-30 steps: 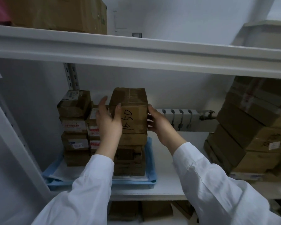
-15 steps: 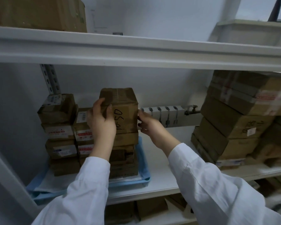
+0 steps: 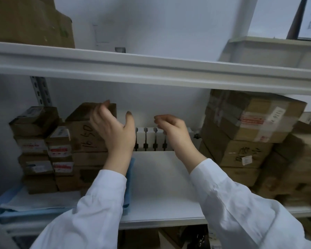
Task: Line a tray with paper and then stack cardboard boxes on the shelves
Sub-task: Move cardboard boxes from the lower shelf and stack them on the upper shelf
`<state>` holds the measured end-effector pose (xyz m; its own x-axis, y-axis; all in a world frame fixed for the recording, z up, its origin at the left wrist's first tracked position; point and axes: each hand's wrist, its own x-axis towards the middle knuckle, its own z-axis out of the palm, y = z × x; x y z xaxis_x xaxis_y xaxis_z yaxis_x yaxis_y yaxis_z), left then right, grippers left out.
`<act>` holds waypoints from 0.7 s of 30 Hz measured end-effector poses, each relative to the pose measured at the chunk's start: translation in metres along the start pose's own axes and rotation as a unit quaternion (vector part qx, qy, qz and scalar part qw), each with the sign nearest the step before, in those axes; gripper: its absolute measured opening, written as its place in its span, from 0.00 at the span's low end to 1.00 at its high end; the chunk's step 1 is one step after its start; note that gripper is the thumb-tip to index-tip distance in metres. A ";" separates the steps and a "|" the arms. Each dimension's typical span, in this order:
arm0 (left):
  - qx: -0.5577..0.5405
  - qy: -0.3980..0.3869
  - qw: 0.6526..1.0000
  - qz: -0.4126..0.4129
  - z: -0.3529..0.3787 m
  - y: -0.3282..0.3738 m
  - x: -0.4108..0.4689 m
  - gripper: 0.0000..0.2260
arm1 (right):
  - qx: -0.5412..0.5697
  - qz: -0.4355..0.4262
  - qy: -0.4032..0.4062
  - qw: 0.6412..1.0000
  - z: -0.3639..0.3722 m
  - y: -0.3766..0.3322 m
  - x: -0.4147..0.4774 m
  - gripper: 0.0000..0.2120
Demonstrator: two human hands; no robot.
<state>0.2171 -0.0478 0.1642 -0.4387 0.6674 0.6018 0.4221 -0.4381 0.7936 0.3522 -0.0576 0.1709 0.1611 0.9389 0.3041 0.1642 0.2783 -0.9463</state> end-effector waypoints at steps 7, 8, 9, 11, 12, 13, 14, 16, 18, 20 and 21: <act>-0.048 -0.095 0.994 -0.033 0.062 0.055 -0.060 0.20 | -0.060 -0.114 0.029 0.991 -0.089 -0.006 -0.020 0.06; -0.051 -0.111 0.992 -0.041 0.072 0.063 -0.069 0.19 | -0.063 -0.125 0.036 0.990 -0.104 -0.006 -0.023 0.06; -0.057 -0.127 0.989 -0.050 0.080 0.070 -0.076 0.18 | -0.063 -0.137 0.047 0.987 -0.115 -0.006 -0.026 0.06; -0.079 -0.154 0.983 -0.066 0.098 0.085 -0.092 0.17 | -0.063 -0.160 0.080 0.982 -0.142 -0.004 -0.032 0.07; -0.088 -0.166 0.979 -0.071 0.105 0.090 -0.099 0.17 | -0.061 -0.169 0.100 0.979 -0.153 -0.003 -0.035 0.07; -0.095 -0.180 0.976 -0.077 0.112 0.094 -0.105 0.17 | -0.057 -0.179 0.122 0.975 -0.163 -0.002 -0.038 0.07; -0.100 -0.193 0.973 -0.084 0.120 0.100 -0.113 0.17 | -0.053 -0.190 0.148 0.969 -0.175 -0.001 -0.041 0.07; -0.111 -0.211 0.966 -0.098 0.133 0.110 -0.124 0.18 | -0.033 -0.212 0.215 0.953 -0.196 0.000 -0.044 0.08; -0.124 -0.230 0.957 -0.128 0.144 0.120 -0.131 0.20 | 0.011 -0.192 0.287 0.938 -0.212 0.000 -0.044 0.12; -0.143 -0.263 0.938 -0.174 0.154 0.127 -0.133 0.23 | 0.065 -0.139 0.334 0.930 -0.227 -0.003 -0.040 0.16; -0.152 -0.282 0.927 -0.196 0.160 0.132 -0.135 0.25 | 0.080 -0.108 0.345 0.929 -0.239 -0.005 -0.037 0.20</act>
<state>0.4592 -0.0995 0.1737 0.0101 0.9821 0.1883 0.0373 -0.1885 0.9814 0.5779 -0.1415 0.1904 0.7361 0.5196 0.4339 0.1273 0.5233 -0.8426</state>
